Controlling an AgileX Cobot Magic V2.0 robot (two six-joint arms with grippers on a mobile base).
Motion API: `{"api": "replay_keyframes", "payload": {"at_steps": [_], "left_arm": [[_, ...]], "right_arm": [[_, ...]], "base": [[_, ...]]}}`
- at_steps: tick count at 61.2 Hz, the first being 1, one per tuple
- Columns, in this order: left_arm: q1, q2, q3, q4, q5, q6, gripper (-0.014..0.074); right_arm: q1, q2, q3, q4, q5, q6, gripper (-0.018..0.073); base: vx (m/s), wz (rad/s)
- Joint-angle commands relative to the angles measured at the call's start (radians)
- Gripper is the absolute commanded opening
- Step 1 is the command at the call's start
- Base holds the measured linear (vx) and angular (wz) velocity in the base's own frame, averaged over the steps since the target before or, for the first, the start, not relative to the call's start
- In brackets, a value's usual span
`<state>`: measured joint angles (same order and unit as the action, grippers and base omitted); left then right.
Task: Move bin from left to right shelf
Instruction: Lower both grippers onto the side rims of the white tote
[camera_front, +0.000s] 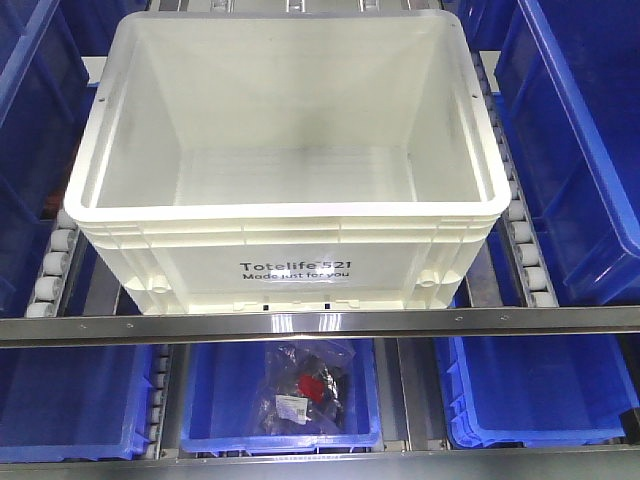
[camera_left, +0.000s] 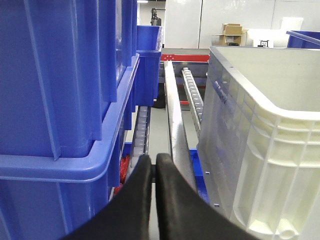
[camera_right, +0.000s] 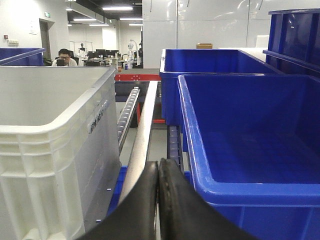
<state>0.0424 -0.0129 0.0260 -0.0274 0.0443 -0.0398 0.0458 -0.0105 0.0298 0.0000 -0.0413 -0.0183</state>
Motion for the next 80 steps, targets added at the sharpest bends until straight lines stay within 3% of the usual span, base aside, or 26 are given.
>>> {"api": "replay_keyframes", "payload": {"at_steps": [1,41,61,71,80], "left_arm": [[0.001,-0.010,-0.018,-0.008,-0.074,-0.008,0.0001],[0.001,-0.010,-0.027,-0.008,-0.123,-0.006,0.0001],[0.001,-0.010,-0.333,0.027,-0.089,-0.005,0.0001],[0.001,0.063,-0.534,0.027,0.026,-0.005,0.0001],[0.001,0.202,-0.709,0.055,0.246,0.020,0.0001]], "right_arm": [[-0.001,-0.011,0.015,0.000,-0.072,-0.007,-0.0008],[-0.001,-0.011,0.003,0.000,-0.101,-0.010,-0.0008],[-0.001,0.004,-0.286,0.000,0.041,-0.027,-0.0008],[-0.001,0.108,-0.472,0.000,0.150,-0.038,-0.0008],[-0.001,0.240,-0.600,0.000,0.263,-0.056,-0.0008]], "base": [[0.00,0.00],[0.00,0.00],[0.00,0.00],[0.00,0.00],[0.00,0.00]]}}
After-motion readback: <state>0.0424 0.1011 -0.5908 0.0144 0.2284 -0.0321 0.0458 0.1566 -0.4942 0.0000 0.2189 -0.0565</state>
